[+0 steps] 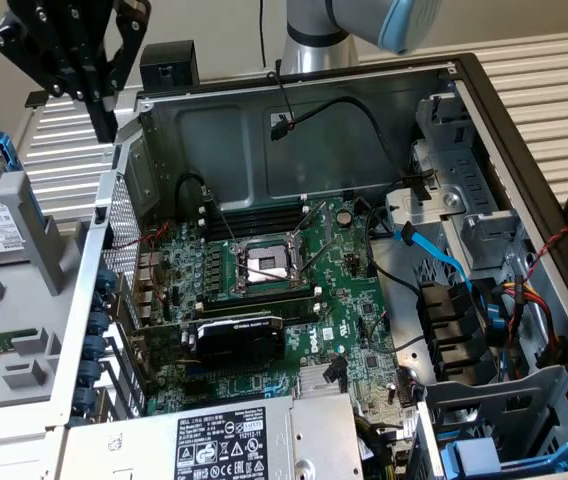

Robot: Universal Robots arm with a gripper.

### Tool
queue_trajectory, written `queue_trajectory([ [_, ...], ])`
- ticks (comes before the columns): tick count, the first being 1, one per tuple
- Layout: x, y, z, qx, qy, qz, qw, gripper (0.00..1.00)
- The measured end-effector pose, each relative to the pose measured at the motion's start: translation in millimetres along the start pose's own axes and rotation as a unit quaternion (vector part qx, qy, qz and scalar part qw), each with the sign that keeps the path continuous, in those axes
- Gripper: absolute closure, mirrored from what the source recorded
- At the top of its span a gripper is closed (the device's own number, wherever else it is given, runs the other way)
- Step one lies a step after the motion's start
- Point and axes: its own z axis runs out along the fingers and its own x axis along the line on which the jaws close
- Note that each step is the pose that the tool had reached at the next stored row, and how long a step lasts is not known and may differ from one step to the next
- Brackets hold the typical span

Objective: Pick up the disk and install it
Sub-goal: 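Reach for the disk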

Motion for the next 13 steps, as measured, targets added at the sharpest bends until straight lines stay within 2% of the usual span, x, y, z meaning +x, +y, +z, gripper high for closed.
queue_trajectory([
  [5,22.7,-1.6,-0.3,0.0,0.0004,0.0,1.0,0.89],
  [7,31.7,-2.2,-0.3,0.0001,0.0017,0.0,1.0,0.89],
  [11,43.0,-2.3,0.1,0.0006,0.0094,0.0,1.0,0.89],
  [12,43.3,-1.5,0.3,0.0008,0.0118,0.0,0.9999,0.89],
  [13,43.3,-0.9,0.6,0.0011,0.0156,0.0,0.9999,0.89],
])
